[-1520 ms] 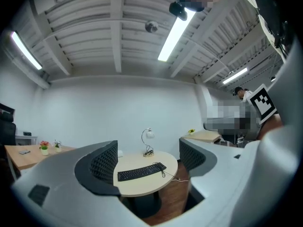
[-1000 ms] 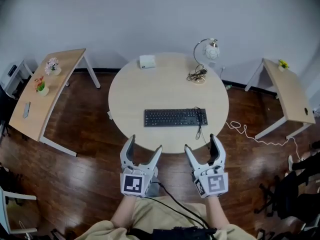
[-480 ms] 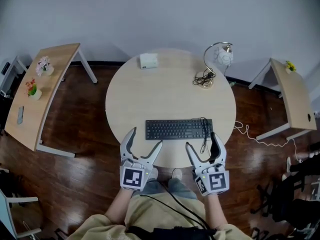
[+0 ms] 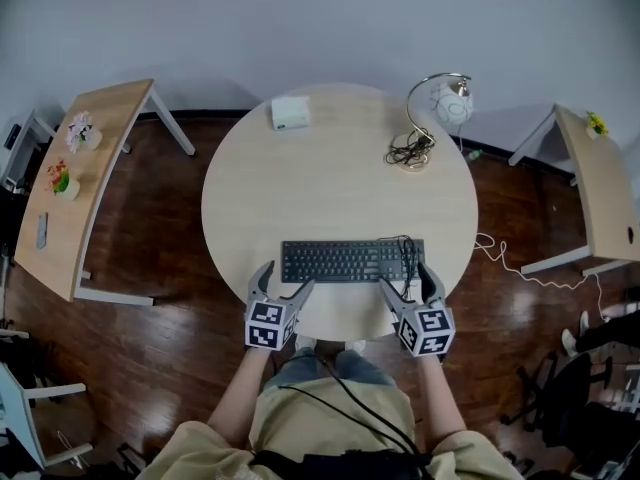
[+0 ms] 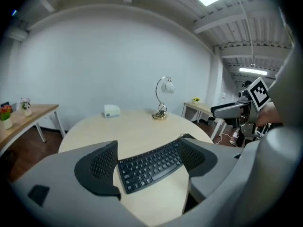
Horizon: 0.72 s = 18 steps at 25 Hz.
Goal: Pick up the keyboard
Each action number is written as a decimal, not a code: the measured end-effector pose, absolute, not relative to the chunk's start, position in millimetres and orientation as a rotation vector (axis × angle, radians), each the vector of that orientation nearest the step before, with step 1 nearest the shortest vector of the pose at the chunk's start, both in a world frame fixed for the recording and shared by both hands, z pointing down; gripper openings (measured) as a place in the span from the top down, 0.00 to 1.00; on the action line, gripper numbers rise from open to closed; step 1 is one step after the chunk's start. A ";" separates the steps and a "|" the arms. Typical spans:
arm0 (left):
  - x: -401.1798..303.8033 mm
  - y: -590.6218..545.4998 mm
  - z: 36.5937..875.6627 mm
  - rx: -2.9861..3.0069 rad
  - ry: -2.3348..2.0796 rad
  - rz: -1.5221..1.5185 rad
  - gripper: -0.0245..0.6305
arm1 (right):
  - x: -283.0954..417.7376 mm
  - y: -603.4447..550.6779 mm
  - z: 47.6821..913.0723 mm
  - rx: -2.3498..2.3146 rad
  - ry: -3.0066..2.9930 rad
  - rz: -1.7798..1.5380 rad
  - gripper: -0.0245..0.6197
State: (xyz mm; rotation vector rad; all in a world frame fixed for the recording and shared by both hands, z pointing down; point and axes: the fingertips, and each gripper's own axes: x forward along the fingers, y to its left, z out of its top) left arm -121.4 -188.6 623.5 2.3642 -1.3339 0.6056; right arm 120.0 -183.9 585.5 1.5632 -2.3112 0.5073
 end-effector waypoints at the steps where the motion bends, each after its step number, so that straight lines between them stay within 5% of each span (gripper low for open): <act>1: -122.1 -191.9 642.2 2.325 -1.298 0.643 0.36 | 129.9 -189.2 604.6 1.552 -2.283 0.548 0.31; 18: -148.7 -225.5 789.7 1.736 -1.054 0.820 0.36 | 241.0 -232.8 806.2 1.224 -1.850 1.128 0.31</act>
